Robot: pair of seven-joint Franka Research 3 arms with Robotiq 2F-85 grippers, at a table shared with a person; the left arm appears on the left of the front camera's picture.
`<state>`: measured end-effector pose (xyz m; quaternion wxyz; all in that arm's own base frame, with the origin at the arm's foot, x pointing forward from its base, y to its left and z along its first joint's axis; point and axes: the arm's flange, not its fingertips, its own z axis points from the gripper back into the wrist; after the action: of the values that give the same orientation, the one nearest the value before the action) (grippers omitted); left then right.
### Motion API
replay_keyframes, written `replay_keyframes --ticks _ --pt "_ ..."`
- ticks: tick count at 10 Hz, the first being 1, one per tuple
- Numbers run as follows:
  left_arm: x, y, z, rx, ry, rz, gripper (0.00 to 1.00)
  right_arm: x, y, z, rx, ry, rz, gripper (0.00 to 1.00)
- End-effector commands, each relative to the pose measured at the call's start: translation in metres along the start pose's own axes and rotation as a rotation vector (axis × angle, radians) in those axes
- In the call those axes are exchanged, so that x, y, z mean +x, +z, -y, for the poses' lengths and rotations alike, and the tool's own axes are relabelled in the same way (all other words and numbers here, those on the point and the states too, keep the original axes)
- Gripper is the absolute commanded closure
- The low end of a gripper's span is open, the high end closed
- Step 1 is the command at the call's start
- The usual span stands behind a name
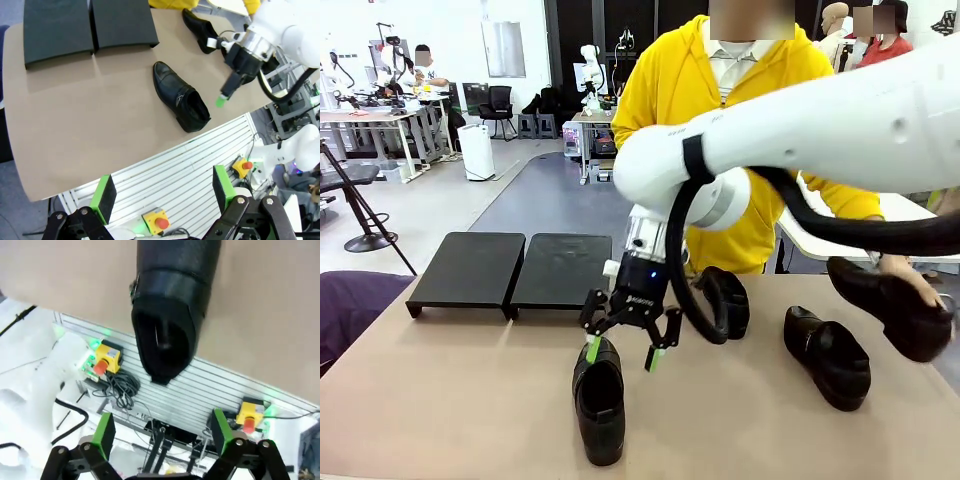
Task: Organize the shoes by placing them on the stand.
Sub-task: Pick up one Shoe and place it in the middle of the table.
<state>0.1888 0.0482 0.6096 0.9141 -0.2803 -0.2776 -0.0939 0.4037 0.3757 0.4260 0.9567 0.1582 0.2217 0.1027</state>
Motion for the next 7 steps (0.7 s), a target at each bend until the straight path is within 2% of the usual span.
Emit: replay_keyframes --ticks 1,2,3,4,7 --pt "0.001 0.001 0.000 -0.021 -0.009 0.003 0.00 -0.068 0.025 0.013 0.014 0.083 0.050 0.00" --pt "0.001 0.001 0.000 -0.021 -0.009 0.003 0.00 -0.084 0.028 0.022 -0.025 0.087 0.030 0.00" --pt "0.001 0.001 0.000 -0.021 -0.009 0.003 0.00 -0.091 0.028 0.042 -0.004 0.080 0.029 0.00" --pt "0.001 0.001 0.000 -0.021 -0.009 0.003 0.00 -0.090 0.026 0.047 -0.010 0.082 0.041 0.00" --pt "0.001 0.001 0.000 -0.021 -0.009 0.003 0.00 -0.081 0.031 0.029 -0.061 0.170 0.051 0.00"
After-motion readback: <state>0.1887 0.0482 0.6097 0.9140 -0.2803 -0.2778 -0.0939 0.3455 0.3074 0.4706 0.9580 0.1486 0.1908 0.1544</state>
